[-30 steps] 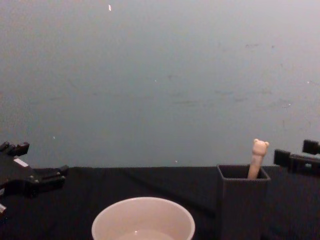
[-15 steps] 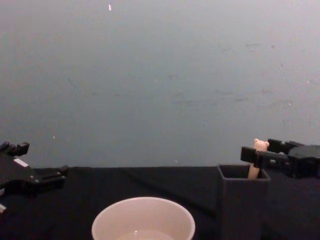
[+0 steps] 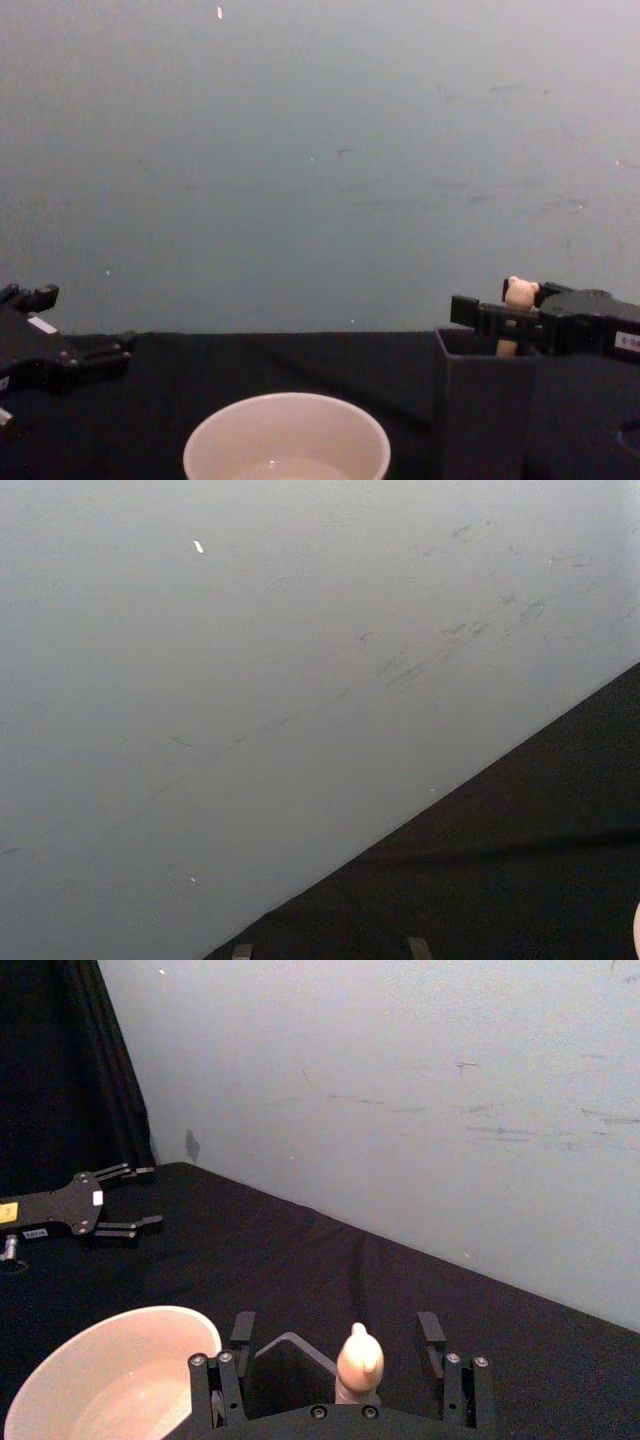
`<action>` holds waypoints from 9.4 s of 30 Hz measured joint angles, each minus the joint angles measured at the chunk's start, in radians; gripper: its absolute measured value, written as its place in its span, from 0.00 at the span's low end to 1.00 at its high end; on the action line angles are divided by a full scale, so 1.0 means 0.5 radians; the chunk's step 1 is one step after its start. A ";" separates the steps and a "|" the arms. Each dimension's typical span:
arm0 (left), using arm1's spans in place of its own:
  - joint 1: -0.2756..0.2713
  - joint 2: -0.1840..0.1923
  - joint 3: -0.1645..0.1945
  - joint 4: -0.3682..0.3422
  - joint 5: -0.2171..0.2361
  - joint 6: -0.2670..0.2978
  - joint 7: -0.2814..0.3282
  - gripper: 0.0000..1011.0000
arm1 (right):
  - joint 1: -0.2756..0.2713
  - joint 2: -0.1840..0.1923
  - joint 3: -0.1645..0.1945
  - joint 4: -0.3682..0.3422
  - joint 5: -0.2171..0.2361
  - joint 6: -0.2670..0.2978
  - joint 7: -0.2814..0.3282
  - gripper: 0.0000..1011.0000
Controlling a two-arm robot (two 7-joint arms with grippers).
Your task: Pick up the stirring spoon with one hand, stir inside the cup, then place it back in its original position.
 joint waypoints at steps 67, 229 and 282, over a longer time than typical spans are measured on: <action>0.000 0.000 0.000 0.000 0.000 0.000 0.000 0.99 | -0.068 0.076 0.084 -0.319 0.016 -0.035 -0.031 0.21; 0.000 0.000 0.000 0.000 0.000 0.000 0.000 0.99 | 0.003 -0.207 -0.303 -0.124 -0.350 -0.374 0.253 0.21; 0.000 0.000 0.000 0.000 0.000 0.000 0.000 0.99 | 0.035 -0.245 -0.220 -0.006 -0.379 -0.373 0.147 0.21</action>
